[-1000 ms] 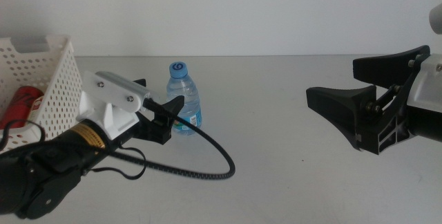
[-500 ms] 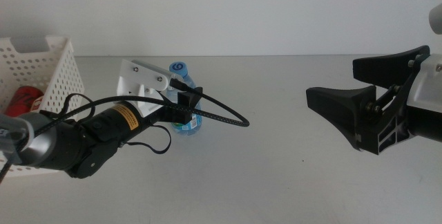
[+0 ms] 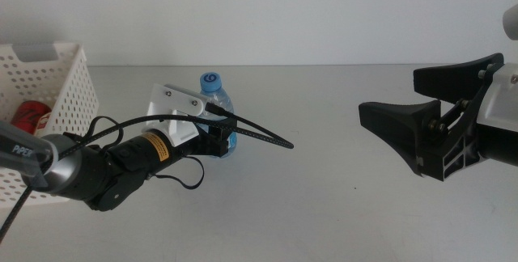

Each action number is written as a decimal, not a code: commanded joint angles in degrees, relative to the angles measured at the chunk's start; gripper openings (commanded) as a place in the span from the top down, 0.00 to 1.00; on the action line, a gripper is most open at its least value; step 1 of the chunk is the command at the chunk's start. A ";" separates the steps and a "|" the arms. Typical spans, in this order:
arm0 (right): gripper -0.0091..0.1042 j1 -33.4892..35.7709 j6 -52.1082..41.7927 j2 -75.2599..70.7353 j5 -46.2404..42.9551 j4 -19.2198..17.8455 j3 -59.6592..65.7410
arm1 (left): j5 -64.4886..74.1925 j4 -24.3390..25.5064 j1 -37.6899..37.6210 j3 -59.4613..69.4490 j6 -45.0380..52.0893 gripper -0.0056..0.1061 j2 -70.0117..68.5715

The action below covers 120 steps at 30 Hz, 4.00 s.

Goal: Use arms to grab the bottles and put them into the dustbin to the left of the table.

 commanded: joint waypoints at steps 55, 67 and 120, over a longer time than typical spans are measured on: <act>0.32 0.25 -0.70 -0.63 -4.07 0.13 -1.95 | 99.55 -37.81 33.73 -48.40 38.38 0.70 -4.76; 0.32 0.25 -0.70 -0.63 -4.07 0.13 -1.95 | 100.92 -37.65 33.12 -48.52 37.79 0.11 -6.40; 0.32 0.25 -0.70 -0.63 -4.08 0.20 -1.95 | 86.21 -28.11 10.17 -19.75 24.91 0.13 -62.62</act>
